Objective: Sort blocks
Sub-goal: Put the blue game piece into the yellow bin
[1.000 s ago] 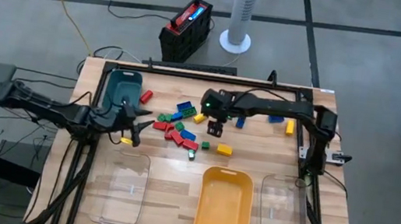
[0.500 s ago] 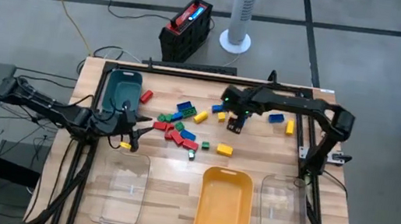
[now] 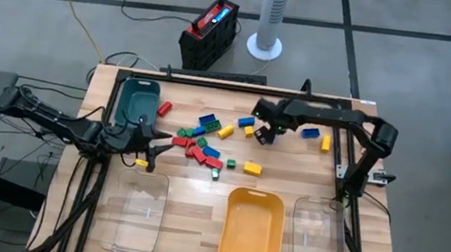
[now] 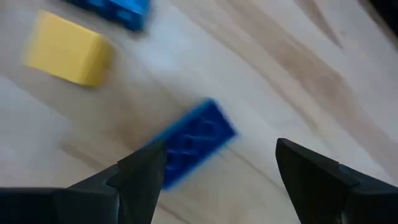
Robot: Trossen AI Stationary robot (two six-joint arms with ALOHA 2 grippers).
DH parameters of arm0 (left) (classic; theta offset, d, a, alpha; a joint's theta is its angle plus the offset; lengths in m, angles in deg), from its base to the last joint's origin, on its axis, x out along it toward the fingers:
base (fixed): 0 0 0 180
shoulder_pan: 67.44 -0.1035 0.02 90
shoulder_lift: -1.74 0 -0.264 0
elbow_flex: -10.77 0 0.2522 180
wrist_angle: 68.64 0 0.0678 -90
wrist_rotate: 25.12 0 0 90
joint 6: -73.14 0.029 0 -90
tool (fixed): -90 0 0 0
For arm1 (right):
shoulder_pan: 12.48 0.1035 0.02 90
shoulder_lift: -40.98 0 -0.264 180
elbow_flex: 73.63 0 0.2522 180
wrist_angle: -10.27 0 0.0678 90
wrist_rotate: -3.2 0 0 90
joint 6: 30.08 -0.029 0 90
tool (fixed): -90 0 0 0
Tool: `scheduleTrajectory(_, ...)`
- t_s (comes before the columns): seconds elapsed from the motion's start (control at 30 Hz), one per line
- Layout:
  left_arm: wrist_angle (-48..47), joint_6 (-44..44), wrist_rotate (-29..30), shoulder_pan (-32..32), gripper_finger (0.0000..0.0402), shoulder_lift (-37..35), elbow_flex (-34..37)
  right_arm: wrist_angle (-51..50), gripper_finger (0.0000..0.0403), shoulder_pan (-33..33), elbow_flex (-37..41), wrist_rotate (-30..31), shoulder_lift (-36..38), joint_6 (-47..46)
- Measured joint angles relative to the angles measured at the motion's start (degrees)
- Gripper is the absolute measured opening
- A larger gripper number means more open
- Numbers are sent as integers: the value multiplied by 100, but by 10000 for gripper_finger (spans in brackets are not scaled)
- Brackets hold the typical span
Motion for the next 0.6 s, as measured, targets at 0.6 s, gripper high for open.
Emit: scheduleTrajectory(0.6,-259,-142,-17,333,155,2,0,2099,317,366,1454,732,215,-1350)
